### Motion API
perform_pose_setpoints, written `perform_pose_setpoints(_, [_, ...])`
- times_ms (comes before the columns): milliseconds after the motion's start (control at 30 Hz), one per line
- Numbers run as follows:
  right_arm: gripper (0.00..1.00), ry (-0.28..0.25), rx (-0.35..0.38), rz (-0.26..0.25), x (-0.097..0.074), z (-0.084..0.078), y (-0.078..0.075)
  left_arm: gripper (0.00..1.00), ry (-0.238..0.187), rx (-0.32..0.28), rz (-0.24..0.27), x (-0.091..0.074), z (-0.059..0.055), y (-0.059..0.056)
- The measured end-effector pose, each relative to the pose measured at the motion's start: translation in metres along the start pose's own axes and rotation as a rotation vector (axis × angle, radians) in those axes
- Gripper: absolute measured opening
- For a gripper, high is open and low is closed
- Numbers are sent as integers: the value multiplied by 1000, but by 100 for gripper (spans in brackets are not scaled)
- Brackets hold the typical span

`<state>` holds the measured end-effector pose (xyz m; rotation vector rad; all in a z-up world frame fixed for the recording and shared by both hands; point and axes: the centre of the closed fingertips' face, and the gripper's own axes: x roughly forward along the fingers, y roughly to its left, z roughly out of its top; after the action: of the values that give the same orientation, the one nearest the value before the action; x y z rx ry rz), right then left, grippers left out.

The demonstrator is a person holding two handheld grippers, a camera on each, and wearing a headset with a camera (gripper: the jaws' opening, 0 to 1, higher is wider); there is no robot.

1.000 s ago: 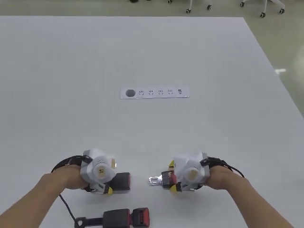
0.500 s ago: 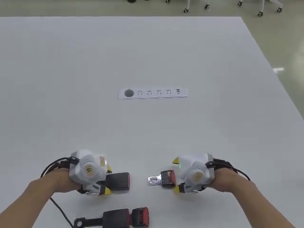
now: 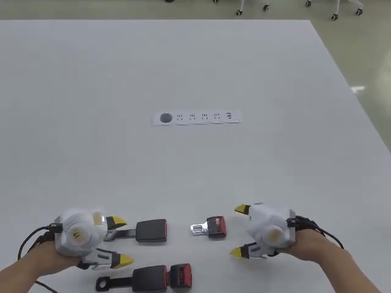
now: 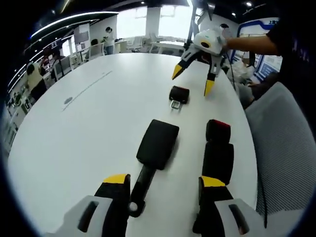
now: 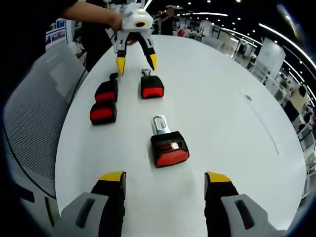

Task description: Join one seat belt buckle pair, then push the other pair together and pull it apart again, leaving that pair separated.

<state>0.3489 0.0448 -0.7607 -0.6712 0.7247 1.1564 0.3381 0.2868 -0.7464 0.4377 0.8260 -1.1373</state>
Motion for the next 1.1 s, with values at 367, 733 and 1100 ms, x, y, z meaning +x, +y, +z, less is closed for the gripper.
perform_pose_setpoints(367, [76, -102, 96, -63, -17, 11, 26, 69, -160, -86, 132, -29, -12, -15])
perform_pose_setpoints(733, [87, -207, 182, -144, -22, 17, 45, 80, -226, -128, 211, -35, -26, -27])
perform_pose_setpoints(1100, [98, -279, 295, -180, -19, 23, 67, 86, -271, -178, 256, -32, -26, -41])
